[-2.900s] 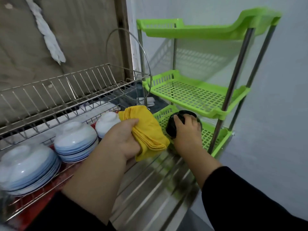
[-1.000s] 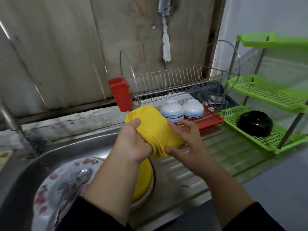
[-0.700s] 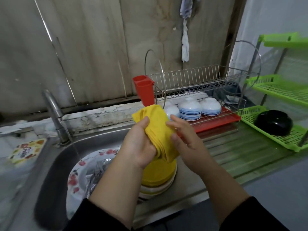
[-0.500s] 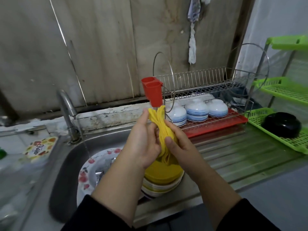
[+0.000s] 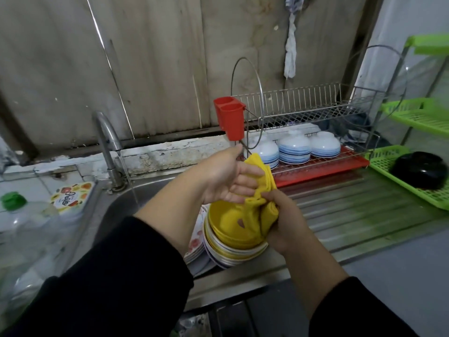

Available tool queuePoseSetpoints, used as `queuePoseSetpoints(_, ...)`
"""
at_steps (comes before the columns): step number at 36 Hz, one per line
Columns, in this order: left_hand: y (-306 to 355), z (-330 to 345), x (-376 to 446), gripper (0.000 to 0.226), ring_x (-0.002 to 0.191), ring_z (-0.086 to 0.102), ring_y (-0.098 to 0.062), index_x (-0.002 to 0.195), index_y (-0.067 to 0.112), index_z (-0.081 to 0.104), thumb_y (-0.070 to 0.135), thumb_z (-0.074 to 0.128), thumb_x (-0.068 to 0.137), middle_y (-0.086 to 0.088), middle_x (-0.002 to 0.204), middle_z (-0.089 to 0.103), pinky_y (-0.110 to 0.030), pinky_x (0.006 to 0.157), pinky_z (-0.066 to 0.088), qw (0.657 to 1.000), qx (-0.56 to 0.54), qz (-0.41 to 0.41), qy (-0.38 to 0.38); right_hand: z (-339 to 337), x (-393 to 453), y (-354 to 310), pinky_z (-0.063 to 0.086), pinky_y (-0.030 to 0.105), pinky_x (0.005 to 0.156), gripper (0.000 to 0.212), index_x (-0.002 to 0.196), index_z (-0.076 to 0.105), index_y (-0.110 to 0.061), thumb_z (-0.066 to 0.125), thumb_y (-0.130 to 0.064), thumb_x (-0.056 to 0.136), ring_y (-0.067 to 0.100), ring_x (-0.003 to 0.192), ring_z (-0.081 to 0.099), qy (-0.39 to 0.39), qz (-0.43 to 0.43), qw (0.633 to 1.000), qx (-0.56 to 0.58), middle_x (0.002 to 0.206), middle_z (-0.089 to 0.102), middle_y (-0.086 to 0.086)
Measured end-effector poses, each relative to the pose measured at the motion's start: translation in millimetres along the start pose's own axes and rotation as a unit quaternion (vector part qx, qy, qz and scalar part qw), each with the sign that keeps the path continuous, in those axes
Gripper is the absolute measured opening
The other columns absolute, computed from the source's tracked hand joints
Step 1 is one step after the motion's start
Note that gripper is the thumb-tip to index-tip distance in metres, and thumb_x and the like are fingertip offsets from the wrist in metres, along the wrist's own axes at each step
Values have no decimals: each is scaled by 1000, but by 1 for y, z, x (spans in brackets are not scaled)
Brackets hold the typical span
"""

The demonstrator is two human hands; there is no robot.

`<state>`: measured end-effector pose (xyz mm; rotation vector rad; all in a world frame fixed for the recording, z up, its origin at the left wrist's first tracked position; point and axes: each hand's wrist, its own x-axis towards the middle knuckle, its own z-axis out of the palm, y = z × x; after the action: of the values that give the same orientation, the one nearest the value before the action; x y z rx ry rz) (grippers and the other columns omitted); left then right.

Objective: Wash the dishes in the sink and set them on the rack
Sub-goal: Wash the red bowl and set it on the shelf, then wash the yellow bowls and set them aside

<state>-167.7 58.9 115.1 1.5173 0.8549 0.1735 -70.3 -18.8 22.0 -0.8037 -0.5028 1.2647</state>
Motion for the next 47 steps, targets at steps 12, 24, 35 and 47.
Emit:
queuePoseSetpoints(12, -51, 2, 8, 30, 81, 60, -15, 100, 17, 64, 33, 39, 101, -5, 97, 65, -25, 66, 51, 957, -106, 96, 251, -18, 1, -19, 55, 36, 47, 20, 80, 57, -12, 41, -15, 91, 26, 65, 40, 124, 34, 991, 43, 75, 39, 15)
queuePoseSetpoints(24, -127, 8, 27, 28, 95, 57, -32, 114, 10, 64, 24, 53, 91, -18, 112, 61, -29, 74, 40, 900, 228, 25, 370, -37, -11, -18, 31, 18, 37, 34, 63, 35, -22, 33, -3, 91, 3, 24, 34, 184, -15, 964, -193, 25, 34, -8)
queuePoseSetpoints(35, -124, 13, 28, 29, 88, 57, -43, 108, -3, 60, 9, 48, 85, -33, 109, 54, -39, 70, 45, 888, 255, 18, 381, -30, -15, -17, 34, 13, 34, 29, 70, 43, -21, 33, -3, 91, 1, 26, 39, 168, 14, 973, -159, 30, 40, -10)
queuePoseSetpoints(47, -114, 10, 24, 38, 95, 56, -36, 129, 14, 52, 14, 42, 92, -20, 113, 58, -33, 73, 45, 885, 265, 11, 382, -25, -16, -26, 24, 10, 29, 31, 62, 36, -18, 33, -3, 89, 3, 22, 30, 171, 28, 982, -78, 29, 33, -8)
